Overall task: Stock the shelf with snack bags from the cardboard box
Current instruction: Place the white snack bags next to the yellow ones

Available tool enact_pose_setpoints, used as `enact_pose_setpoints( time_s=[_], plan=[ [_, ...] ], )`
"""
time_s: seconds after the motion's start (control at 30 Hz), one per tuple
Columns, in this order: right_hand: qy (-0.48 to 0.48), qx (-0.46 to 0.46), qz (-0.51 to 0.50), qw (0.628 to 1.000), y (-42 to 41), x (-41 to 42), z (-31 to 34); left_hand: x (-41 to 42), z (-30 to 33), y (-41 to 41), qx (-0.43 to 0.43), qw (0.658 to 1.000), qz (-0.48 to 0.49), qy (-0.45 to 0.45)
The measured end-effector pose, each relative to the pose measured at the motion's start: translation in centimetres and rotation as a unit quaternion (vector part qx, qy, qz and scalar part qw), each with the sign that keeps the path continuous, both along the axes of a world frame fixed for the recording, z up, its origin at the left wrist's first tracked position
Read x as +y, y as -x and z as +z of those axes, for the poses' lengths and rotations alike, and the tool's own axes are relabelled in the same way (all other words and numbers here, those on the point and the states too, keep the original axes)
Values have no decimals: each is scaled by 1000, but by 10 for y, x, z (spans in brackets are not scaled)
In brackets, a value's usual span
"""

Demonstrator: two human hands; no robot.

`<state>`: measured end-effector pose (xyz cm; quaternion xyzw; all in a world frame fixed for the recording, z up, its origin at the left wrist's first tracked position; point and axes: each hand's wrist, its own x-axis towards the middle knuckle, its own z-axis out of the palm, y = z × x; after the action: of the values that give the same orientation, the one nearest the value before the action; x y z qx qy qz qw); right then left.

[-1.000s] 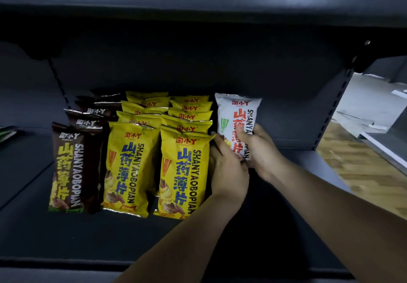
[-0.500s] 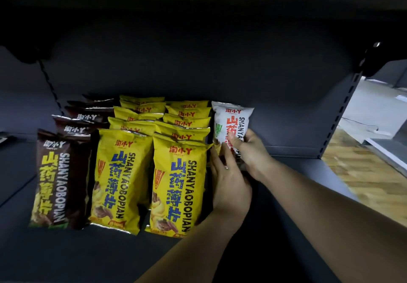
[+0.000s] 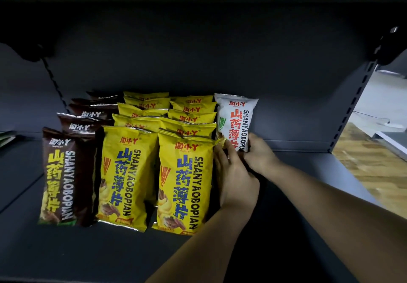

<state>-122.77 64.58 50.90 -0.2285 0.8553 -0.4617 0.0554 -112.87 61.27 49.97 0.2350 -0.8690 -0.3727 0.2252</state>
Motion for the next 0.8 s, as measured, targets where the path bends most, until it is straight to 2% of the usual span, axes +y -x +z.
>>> enact_pose_setpoints(
  time_s=[0.17, 0.33, 0.47, 0.63, 0.7, 0.8],
  plan=[
    [-57, 40, -64, 996, -4, -2, -5, -2, -3, 3, -4, 1000, -3, -8],
    [-53, 123, -157, 978, -29, 9, 2, -1, -5, -6, 31, 998, -50, 16],
    [-8, 147, -105, 983, -48, 13, 12, 1, 12, -27, 73, 991, -108, 40],
    [98, 71, -45, 992, -78, 14, 38, 3, 43, -63, 93, 987, -110, 68],
    [157, 38, -39, 986, -94, 16, 51, 0, 51, -87, 143, 978, -126, 83],
    [212, -16, -9, 977, -120, 27, 59, -13, 55, -133, 217, 961, -164, 49]
  ],
)
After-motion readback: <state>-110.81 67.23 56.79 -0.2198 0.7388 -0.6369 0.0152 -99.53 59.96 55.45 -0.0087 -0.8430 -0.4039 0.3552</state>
